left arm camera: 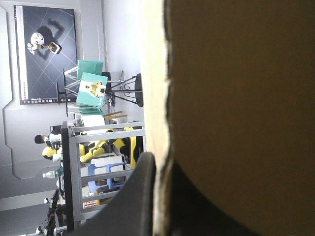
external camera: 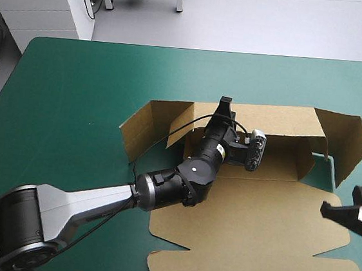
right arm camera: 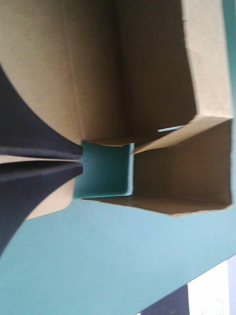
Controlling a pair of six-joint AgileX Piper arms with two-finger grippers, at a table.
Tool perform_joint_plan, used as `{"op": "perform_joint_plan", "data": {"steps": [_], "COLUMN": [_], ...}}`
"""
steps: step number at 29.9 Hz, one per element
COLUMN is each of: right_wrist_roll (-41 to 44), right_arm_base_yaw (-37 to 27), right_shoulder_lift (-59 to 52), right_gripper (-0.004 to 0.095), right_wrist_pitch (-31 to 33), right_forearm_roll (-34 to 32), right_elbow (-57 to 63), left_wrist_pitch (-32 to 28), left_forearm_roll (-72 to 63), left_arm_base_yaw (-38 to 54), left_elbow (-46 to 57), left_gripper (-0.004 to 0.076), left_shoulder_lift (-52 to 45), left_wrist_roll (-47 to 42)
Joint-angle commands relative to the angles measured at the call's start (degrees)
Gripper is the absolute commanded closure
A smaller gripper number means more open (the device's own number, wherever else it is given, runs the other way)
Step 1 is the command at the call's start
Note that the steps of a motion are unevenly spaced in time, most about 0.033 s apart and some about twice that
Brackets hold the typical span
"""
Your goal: Fold the box
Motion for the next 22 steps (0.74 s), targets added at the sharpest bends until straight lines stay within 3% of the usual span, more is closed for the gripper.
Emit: {"op": "perform_joint_plan", "data": {"steps": [1,7,16,22], "right_wrist_roll": [0.2,-0.3,-1.7,-7.2], "right_arm_base_yaw": [0.0,0.0,-0.5,-3.0], "right_shoulder_lift": [8.8,25.4,46.1,56.5], "right_gripper": [0.0912,0.0913,0.0927,0.0927], "right_wrist_pitch": [-7.5,-8.1,-3.5,2.3], "right_forearm_roll": [-0.5,-0.5,-0.5,5.3], "right_elbow": [-8.3,-22.1,-40.6,-49.5], "left_wrist_pitch": [2.0,1.9,2.0,2.4], "left_forearm_roll": [2.6,2.4,2.4,2.4], "left_arm_base_yaw": [-0.5,-0.5,-0.5,-0.5], "left_elbow": [-1.2,-1.2,-1.2,-1.2], "left_gripper": [0.0731,0.0731,0.0731,0.0731], "left_shoulder_lift": [-2.9,-2.9,-2.9,-2.9], "left_wrist_roll": [-1.3,-1.3,-1.3,-1.3]}}
